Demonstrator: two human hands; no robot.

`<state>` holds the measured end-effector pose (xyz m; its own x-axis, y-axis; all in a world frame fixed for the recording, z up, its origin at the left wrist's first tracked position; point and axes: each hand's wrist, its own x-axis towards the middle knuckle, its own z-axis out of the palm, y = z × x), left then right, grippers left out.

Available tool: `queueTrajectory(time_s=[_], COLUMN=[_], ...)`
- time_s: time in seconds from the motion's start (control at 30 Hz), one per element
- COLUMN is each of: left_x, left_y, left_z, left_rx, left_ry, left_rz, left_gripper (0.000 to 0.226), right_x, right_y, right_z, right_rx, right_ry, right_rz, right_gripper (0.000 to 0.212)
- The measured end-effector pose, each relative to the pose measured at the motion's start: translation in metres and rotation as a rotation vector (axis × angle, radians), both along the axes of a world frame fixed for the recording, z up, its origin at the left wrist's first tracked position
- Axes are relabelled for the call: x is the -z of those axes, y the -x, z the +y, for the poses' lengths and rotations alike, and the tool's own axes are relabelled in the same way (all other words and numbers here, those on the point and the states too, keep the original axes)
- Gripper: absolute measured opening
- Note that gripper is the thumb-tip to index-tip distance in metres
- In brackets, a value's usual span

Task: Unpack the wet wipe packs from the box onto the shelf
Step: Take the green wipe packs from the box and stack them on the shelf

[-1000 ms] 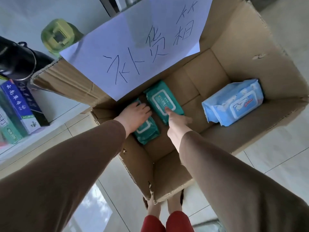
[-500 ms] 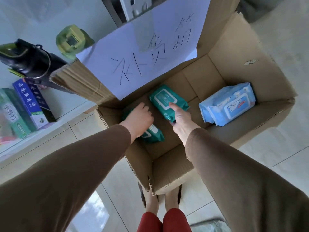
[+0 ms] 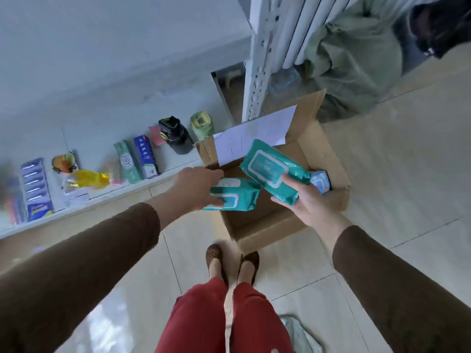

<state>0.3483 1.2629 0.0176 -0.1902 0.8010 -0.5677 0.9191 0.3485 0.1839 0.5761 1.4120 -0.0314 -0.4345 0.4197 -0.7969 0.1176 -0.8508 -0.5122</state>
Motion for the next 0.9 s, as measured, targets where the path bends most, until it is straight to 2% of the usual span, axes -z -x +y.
queueTrajectory(time_s=[0.07, 0.17, 0.37, 0.5, 0.6, 0.63, 0.77, 0.9], left_x=[-0.06, -0.132, -0.213, -0.238, -0.253, -0.258, -0.271, -0.274], left_y=[0.015, 0.044, 0.131, 0.207, 0.267, 0.289, 0.367, 0.442], left_z=[-0.035, -0.092, -0.19, -0.243, -0.275, -0.283, -0.295, -0.285], left_rx=[-0.222, -0.513, -0.808, -0.849, -0.869, -0.866, -0.767, -0.729], left_ry=[-0.047, -0.166, -0.401, -0.461, -0.511, -0.525, -0.524, -0.52], left_rz=[-0.138, -0.335, -0.475, -0.418, -0.315, -0.272, -0.069, 0.054], left_gripper=[0.047, 0.038, 0.03, 0.032, 0.028, 0.028, 0.029, 0.042], right_x=[-0.055, -0.12, -0.219, -0.249, -0.263, -0.268, -0.28, -0.276], right_y=[0.008, 0.036, 0.158, 0.251, 0.311, 0.331, 0.401, 0.472], right_z=[-0.017, -0.045, -0.108, -0.148, -0.168, -0.173, -0.175, -0.159], right_rx=[-0.017, -0.079, -0.234, -0.312, -0.347, -0.357, -0.409, -0.441], right_ry=[0.002, -0.009, -0.156, -0.303, -0.398, -0.419, -0.55, -0.74], right_rz=[0.102, 0.249, 0.406, 0.397, 0.347, 0.344, 0.366, 0.282], right_gripper=[0.053, 0.052, 0.054, 0.043, 0.063, 0.063, 0.042, 0.038])
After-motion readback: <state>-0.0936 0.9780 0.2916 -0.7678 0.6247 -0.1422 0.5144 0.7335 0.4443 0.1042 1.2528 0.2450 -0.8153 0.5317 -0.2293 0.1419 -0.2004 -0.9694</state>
